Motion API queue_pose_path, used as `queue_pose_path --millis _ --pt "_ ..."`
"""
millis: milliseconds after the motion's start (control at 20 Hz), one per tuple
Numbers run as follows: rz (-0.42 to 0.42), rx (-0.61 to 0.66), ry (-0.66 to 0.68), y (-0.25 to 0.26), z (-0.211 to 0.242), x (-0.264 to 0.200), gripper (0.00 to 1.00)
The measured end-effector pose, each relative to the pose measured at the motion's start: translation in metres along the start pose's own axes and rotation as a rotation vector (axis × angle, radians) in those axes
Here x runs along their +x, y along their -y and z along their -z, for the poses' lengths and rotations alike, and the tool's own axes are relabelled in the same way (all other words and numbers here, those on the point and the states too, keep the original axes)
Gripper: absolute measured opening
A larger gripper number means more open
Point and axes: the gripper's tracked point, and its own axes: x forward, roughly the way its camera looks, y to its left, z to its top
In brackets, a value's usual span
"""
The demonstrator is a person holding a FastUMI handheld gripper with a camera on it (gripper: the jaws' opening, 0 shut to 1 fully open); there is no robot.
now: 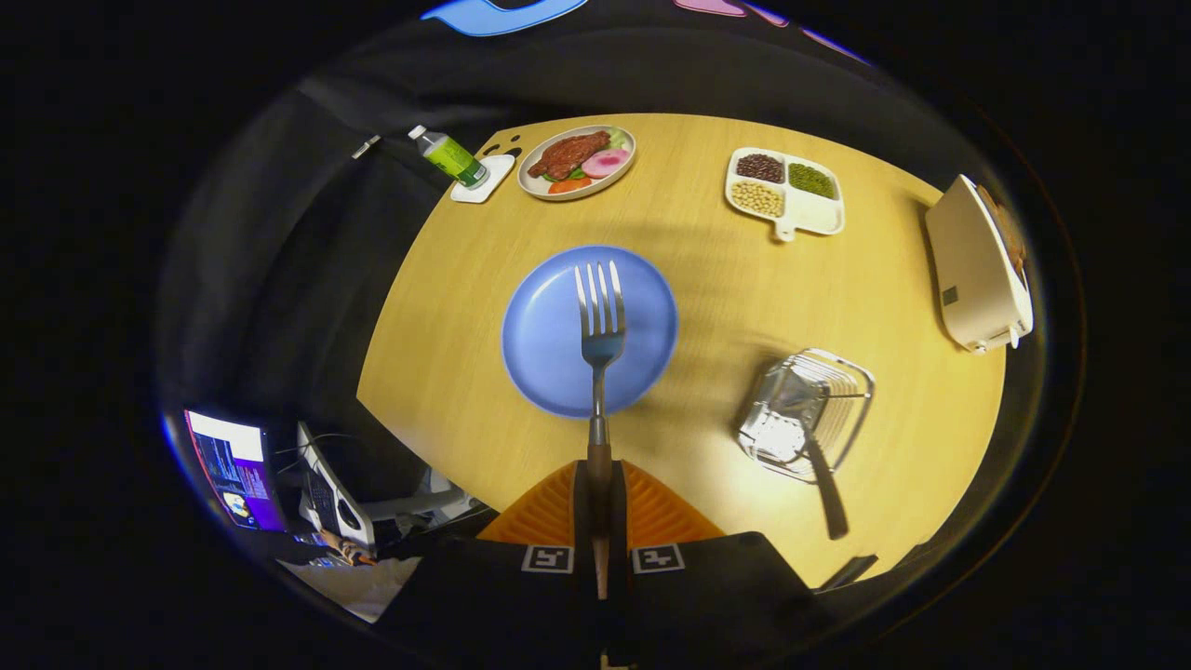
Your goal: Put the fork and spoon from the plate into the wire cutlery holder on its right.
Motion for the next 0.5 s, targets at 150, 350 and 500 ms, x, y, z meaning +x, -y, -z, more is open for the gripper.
queue_pose_path --millis 150,350,500 --pt "0.034 0.003 -0.065 0.033 0.01 -0.021 0.08" --pt "0.083 -0.057 -0.2 0.076 0.027 -0.029 0.08" --pt "0.089 -0.103 -0.288 0.094 0.034 -0.03 0.08"
